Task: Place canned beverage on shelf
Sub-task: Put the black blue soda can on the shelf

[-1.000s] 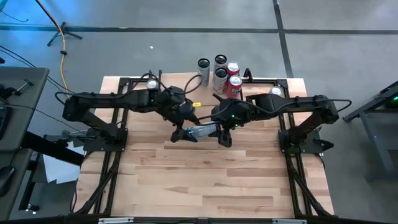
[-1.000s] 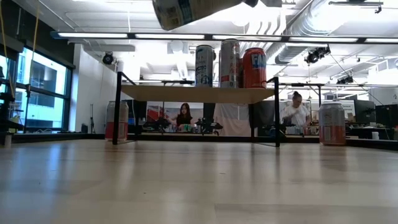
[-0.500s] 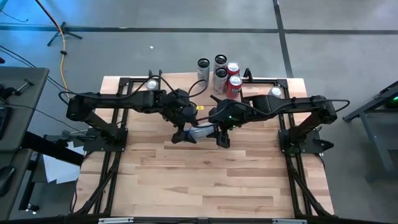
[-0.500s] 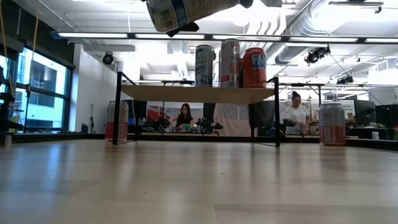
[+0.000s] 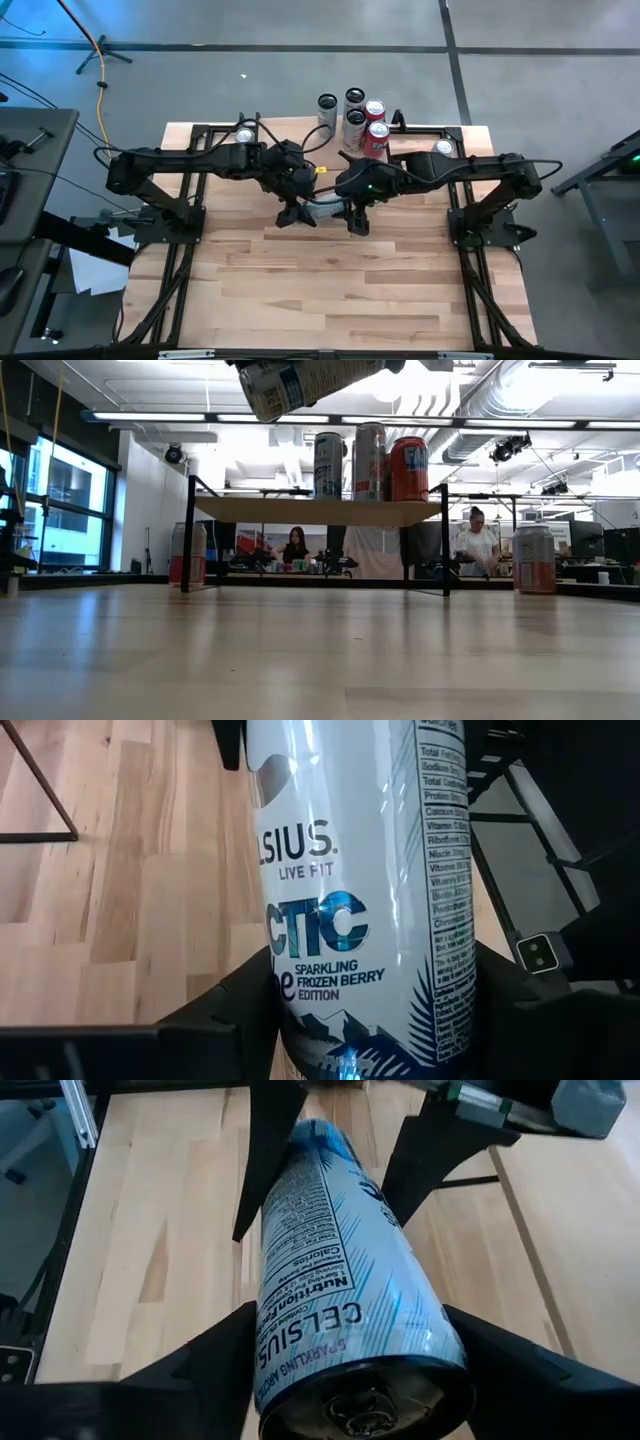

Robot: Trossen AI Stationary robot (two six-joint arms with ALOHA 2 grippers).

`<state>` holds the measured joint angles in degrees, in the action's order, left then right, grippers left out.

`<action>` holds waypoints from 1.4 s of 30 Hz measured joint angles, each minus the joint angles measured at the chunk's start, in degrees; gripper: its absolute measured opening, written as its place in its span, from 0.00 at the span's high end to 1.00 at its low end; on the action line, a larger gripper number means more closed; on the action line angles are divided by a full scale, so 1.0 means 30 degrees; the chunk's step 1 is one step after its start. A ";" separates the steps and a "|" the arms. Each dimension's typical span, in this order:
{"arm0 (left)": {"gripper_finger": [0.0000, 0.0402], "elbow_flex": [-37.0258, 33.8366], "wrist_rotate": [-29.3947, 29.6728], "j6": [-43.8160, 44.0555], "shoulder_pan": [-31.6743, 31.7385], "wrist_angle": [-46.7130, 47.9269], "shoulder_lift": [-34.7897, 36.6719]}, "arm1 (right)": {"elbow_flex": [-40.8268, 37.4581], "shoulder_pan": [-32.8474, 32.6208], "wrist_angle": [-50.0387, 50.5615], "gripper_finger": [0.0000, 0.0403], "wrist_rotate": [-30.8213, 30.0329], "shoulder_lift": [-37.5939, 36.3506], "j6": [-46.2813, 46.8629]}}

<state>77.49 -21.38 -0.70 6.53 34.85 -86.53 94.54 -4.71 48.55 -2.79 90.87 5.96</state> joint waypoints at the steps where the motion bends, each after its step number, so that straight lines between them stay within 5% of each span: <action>1: 0.54 0.0000 -0.0035 0.0021 0.0062 0.0041 0.0003 | 0.0000 -0.0003 -0.0117 0.29 -0.0038 0.0000 0.0014; 6: 0.54 -0.0029 0.0235 0.0087 0.0764 0.1791 0.0083 | 0.0007 0.0085 -0.0224 0.17 -0.1319 -0.0319 0.0901; 16: 0.54 -0.0056 0.0749 0.0153 0.2831 0.4119 0.2955 | 0.0037 0.0626 0.1006 0.16 -0.5552 -0.2901 0.2452; 20: 0.54 -0.2276 0.2086 0.1454 0.3004 -0.0082 0.5608 | -0.0247 0.0606 0.1296 0.15 -0.6751 -0.3707 0.3292; 24: 0.54 -0.6944 0.4128 0.3892 0.3043 -0.6109 0.8839 | -0.1780 0.0612 0.0702 0.15 -0.6956 -0.4234 0.4345; 29: 0.54 -1.3375 0.9207 0.5464 0.2642 -1.5829 1.1383 | -0.4687 0.0612 -0.1796 0.15 -0.6912 -0.4473 0.5491; 35: 0.54 -1.7388 1.4631 0.3206 0.2405 -2.2195 1.0311 | -0.6688 0.0612 -0.6996 0.15 -0.6898 -0.4459 0.6057; 42: 0.52 -1.7653 1.5704 0.3122 0.2308 -2.4561 0.7708 | -0.6856 0.0922 -1.1280 0.15 -0.7220 -0.3556 0.6522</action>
<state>24.53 25.73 8.66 13.46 -38.84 -63.41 73.97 -1.94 14.71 -24.45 80.20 25.52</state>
